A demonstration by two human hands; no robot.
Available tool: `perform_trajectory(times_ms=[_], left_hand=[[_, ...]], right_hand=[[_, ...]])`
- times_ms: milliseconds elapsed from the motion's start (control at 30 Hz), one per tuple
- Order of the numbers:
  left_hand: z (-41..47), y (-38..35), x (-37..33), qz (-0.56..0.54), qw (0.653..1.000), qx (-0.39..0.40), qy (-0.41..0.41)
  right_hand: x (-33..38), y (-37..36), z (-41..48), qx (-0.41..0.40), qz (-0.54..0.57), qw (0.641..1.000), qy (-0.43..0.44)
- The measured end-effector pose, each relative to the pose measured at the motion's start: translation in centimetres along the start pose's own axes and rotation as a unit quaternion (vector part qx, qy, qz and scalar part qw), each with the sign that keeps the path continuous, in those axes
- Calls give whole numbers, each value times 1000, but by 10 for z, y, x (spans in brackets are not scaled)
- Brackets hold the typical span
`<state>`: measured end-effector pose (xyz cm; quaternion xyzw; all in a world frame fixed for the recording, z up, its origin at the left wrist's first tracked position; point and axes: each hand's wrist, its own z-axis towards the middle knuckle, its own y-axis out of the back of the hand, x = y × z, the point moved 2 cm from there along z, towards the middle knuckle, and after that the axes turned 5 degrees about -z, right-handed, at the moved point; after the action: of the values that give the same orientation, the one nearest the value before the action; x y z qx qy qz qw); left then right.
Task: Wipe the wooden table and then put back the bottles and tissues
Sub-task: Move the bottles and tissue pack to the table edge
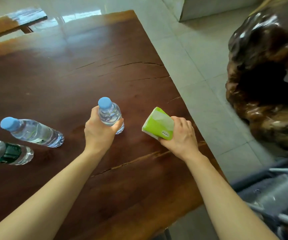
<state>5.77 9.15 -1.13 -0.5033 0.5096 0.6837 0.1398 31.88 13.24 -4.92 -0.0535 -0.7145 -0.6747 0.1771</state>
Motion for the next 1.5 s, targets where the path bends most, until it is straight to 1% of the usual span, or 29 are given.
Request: perform_trajectory(times_ms=[167,333,500,600,800,933,1067,1167,1267,1333,1400,1500], left_hand=[[-22,-52,-38,-42,994,90,-36],[-48,-107,-71,-66,980,167,-85],[-68,-155,-87,-63,966,231,-97],[-77,-176,-90,-51,959,259,-106],[-87,-202,-85,-34,949,300,-94],[-88,-206,-80,-37,944,313,-95],[-87,-207,-83,-39,940,330,-78],[-88,-205,-83,-31,933,350,-74],[-89,-195,-83,2,925,366,-100],[-91,-185,-80,28,921,370,-120],[-93,-170,-75,78,918,362,-141],[-96,-133,-66,131,916,324,-196]], right_hand=[[-53,21,-61,-17,-4,994,-106],[-95,28,-110,-45,-4,979,-200],[-118,23,-141,-68,-21,963,-259],[-129,14,-152,-59,-26,957,-284],[-139,-7,-159,-29,-25,955,-296],[-142,-13,-156,-20,-26,955,-294],[-144,-15,-157,-9,-21,957,-288],[-148,-16,-158,29,-19,956,-291],[-148,-13,-159,72,-14,955,-289],[-143,-4,-161,59,-12,958,-282],[-133,10,-164,14,-29,964,-264],[-110,35,-167,-56,-52,978,-196]])
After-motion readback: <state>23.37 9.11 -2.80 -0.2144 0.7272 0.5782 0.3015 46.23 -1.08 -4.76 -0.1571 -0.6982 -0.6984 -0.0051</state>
